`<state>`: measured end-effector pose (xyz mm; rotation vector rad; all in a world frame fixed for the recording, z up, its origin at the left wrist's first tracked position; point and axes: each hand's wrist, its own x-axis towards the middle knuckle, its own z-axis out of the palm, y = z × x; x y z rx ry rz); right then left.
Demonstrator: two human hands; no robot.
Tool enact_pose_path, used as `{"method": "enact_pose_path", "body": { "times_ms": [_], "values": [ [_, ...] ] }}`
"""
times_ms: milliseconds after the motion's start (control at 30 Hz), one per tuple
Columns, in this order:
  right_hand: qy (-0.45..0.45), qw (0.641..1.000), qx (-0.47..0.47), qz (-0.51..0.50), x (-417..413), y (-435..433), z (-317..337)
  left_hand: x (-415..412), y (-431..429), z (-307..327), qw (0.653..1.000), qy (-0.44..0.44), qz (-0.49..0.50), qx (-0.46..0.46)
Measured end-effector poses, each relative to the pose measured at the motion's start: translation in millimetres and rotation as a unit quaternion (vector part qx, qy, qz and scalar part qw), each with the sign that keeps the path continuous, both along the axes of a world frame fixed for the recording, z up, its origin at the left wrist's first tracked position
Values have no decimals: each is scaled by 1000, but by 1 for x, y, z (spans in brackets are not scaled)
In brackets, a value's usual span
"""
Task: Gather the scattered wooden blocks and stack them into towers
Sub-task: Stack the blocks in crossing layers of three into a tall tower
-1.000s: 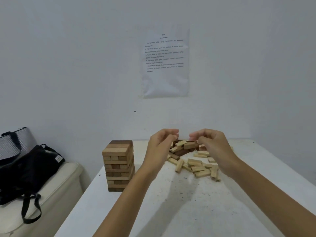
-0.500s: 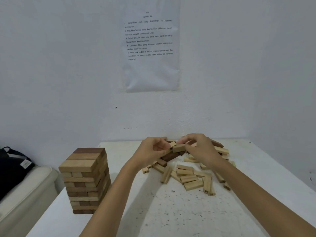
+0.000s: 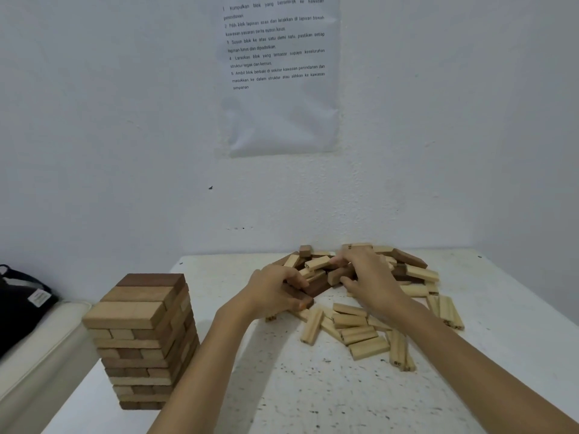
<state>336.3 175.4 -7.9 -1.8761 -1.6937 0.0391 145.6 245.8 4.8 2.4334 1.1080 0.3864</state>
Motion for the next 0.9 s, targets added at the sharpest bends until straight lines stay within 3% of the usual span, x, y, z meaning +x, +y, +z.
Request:
{"method": "enact_pose_path", "body": {
  "times_ms": [200, 400, 667, 767, 833, 900],
  "values": [
    [-40, 998, -41, 10, 4, -2, -1, 2, -2, -6, 999, -6, -22, 34],
    [138, 987, -37, 72, 9, -8, 18, 3, -6, -5, 997, -40, -44, 44],
    [232, 969, -42, 69, 32, -19, 42, 3, -3, -12, 996, -70, -56, -8],
    [268, 961, -39, 61, 36, -20, 40, 3, -7, -10, 995, -86, -43, 23],
    [272, 960, -42, 51, 38, -18, 37, 7, -12, -6, 990, -124, -22, 61],
    [285, 957, -47, 43, 37, -14, 33, 11, -14, 0, 977, -211, -8, 33]
  ]
}}
